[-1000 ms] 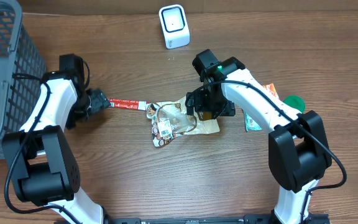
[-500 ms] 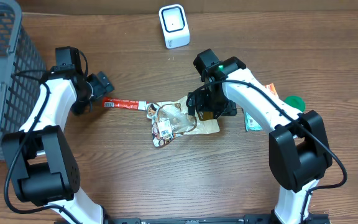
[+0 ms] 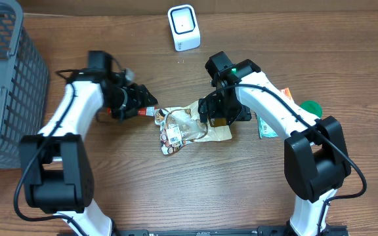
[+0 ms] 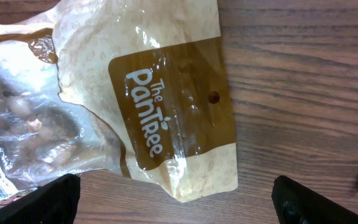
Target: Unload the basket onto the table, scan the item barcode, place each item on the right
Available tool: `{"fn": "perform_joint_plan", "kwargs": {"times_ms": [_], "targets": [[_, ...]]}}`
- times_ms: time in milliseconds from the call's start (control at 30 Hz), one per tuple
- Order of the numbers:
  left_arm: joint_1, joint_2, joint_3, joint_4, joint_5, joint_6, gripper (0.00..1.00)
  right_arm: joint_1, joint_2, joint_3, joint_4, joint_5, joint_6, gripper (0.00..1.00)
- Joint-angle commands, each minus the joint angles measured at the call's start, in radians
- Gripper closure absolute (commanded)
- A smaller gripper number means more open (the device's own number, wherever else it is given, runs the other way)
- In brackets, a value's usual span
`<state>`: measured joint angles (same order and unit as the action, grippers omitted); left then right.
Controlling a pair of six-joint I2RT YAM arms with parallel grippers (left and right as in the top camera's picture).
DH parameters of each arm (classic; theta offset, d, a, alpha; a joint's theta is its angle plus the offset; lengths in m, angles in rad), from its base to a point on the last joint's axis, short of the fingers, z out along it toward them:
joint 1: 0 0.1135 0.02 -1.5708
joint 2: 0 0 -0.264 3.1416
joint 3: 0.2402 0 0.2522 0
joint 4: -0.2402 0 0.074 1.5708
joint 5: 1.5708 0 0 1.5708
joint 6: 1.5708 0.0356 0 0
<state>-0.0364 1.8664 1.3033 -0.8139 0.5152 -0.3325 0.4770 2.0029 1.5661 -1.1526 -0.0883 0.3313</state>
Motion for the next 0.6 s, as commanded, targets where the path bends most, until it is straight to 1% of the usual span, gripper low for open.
{"fn": "perform_joint_plan", "kwargs": {"times_ms": [0,67,133,300,367,433,467,567], "targets": [[-0.078,-0.002,0.010,-0.013,-0.002,0.002,0.47,-0.008,-0.029,0.006,0.002,0.008,-0.014,0.00],[-0.112,-0.002,0.010,-0.026,-0.002,-0.031,0.45,-0.008,-0.027,0.006,0.002,0.008,-0.014,0.00],[-0.148,-0.002,0.010,-0.045,-0.019,-0.032,0.40,-0.008,-0.026,0.006,0.002,0.008,-0.012,0.00],[-0.238,-0.002,0.008,-0.113,-0.205,-0.055,0.31,-0.008,-0.023,0.006,0.006,0.008,0.036,0.00],[-0.273,-0.002,0.007,-0.130,-0.242,-0.057,0.28,-0.008,-0.016,0.006,0.017,0.008,0.035,0.00],[-0.301,-0.002,0.006,-0.145,-0.262,-0.058,0.18,-0.008,-0.006,0.006,0.037,0.008,0.035,0.00],[-0.315,-0.002,0.006,-0.153,-0.277,-0.058,0.16,-0.008,0.001,0.006,0.046,0.008,0.035,0.00],[-0.346,-0.002,0.000,-0.161,-0.346,-0.107,0.18,-0.008,0.018,0.006,0.063,0.008,0.035,0.00]]}}
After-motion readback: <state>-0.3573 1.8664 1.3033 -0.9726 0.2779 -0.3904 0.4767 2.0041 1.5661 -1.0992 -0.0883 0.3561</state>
